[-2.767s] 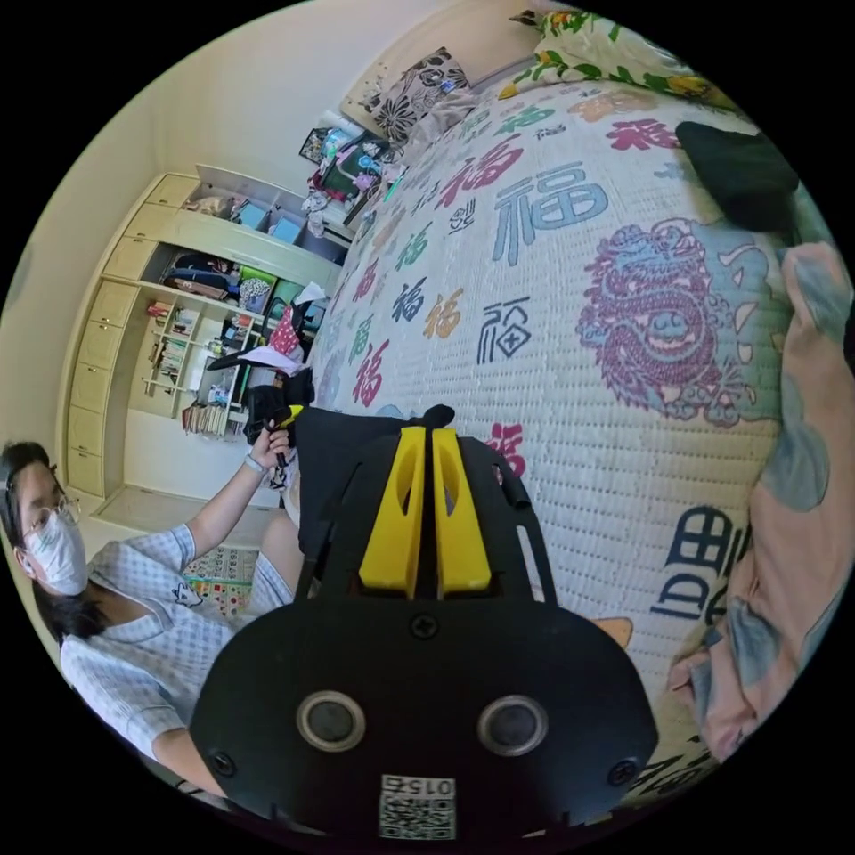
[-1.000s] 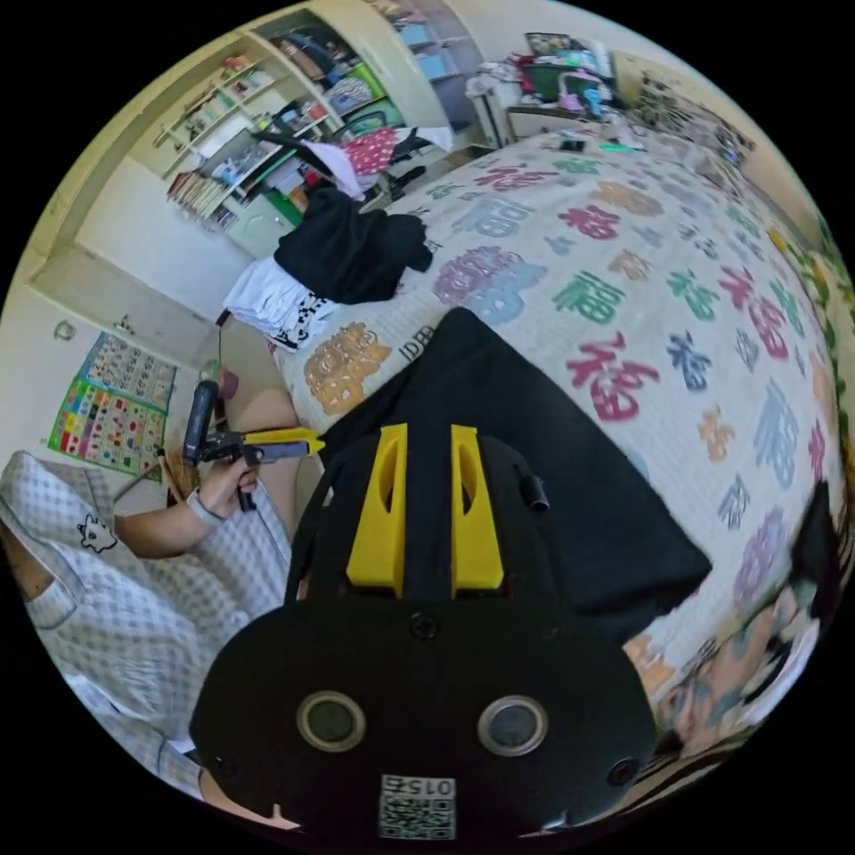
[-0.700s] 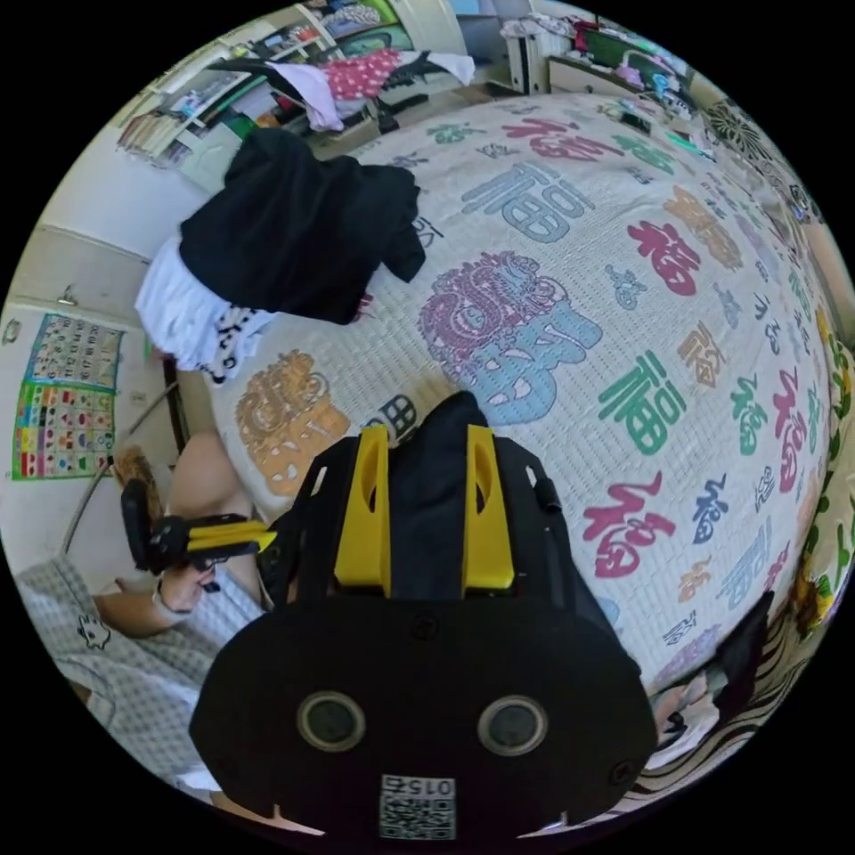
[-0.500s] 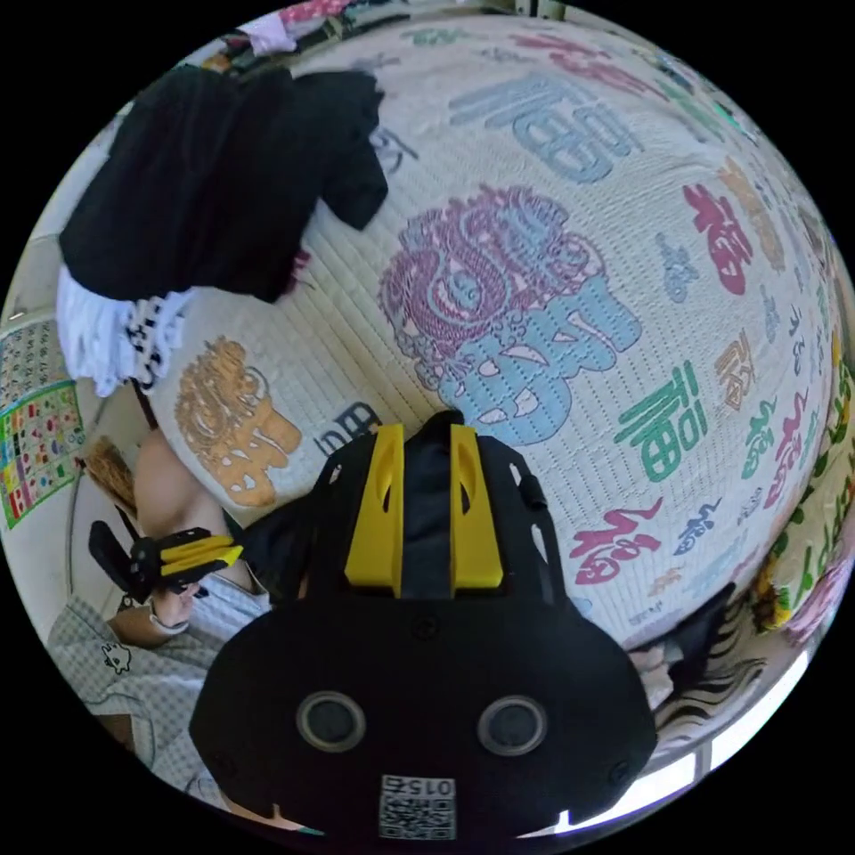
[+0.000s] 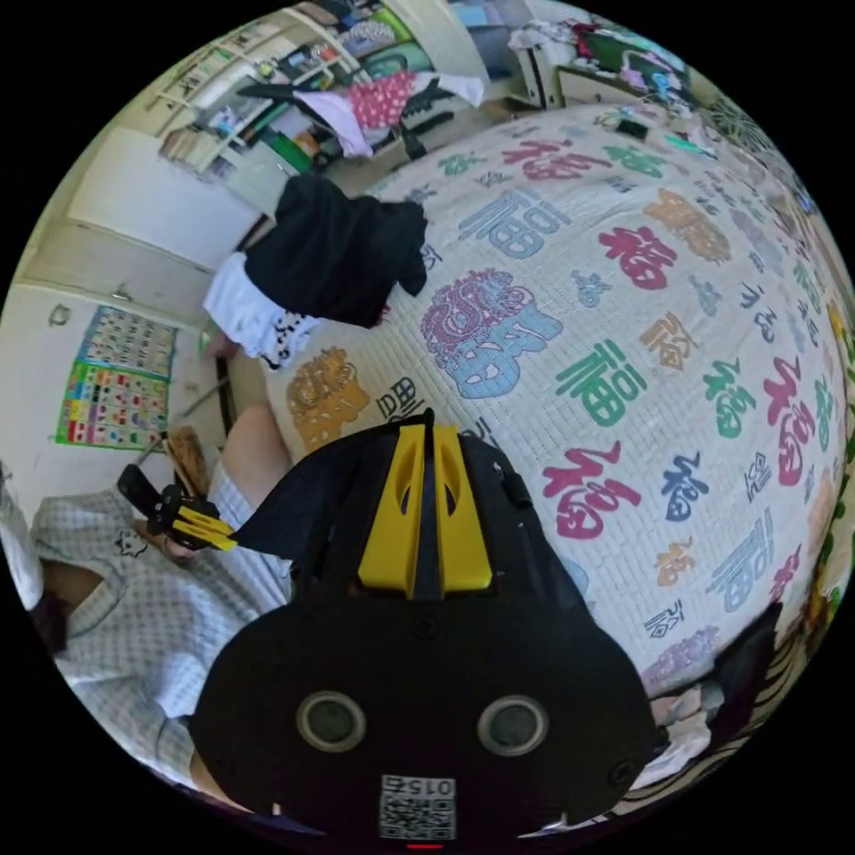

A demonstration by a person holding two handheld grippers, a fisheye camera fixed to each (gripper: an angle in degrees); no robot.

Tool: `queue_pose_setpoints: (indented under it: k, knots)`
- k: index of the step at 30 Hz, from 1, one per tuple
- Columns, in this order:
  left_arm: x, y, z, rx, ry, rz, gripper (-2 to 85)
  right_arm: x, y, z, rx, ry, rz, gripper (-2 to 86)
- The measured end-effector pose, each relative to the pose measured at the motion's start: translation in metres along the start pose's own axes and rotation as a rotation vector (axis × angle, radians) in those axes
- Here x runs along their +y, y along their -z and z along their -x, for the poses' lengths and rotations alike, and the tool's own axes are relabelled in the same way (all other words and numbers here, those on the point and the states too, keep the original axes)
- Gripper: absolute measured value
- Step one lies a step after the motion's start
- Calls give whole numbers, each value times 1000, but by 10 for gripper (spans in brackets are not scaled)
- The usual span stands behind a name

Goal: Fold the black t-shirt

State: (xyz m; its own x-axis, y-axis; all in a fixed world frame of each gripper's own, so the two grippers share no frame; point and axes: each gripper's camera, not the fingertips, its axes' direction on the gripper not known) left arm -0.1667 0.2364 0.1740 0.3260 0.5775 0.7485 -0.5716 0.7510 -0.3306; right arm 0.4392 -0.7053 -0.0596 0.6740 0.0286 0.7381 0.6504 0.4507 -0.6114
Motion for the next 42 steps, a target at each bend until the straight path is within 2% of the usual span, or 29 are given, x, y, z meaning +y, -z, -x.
queue_pose_setpoints:
  k: [4, 9, 14, 18, 22, 24, 26, 29, 32, 34, 37, 39, 42]
  knots:
    - [-1, -46, -74, 85, -251, 49, -4, 98, 62, -49, -115, -40, -183, 3]
    - [3, -174, -172, 258, -517, 206, -3, 223, 93, -128, -223, -138, -342, 4]
    - [20, -317, -231, 301, -647, 396, -2, 333, 74, -225, -302, -323, -421, 8]
    - [30, -419, -249, 289, -670, 490, 5, 376, 56, -268, -326, -398, -433, 17]
    - [38, -493, -250, 250, -652, 569, 36, 406, 44, -296, -340, -456, -444, 61]
    - [42, -538, -244, 235, -647, 666, 66, 419, 46, -303, -317, -497, -453, 101]
    - [36, -554, -236, 282, -622, 706, 73, 441, 52, -307, -284, -547, -460, 131]
    - [1, -544, -218, 461, -619, 634, 76, 467, 67, -302, -242, -518, -486, 135]
    - [-71, -526, -180, 436, -659, 467, 80, 486, 79, -301, -265, -498, -521, 145]
    - [-122, -533, -150, 392, -711, 448, 95, 490, 83, -303, -279, -503, -533, 152]
    - [-192, -583, -103, 282, -779, 551, 127, 486, 82, -310, -289, -516, -499, 151]
    - [-224, -636, -83, 309, -838, 682, 137, 482, 77, -314, -296, -538, -470, 128]
    - [-239, -702, -73, 384, -900, 839, 142, 483, 71, -321, -332, -556, -453, 48]
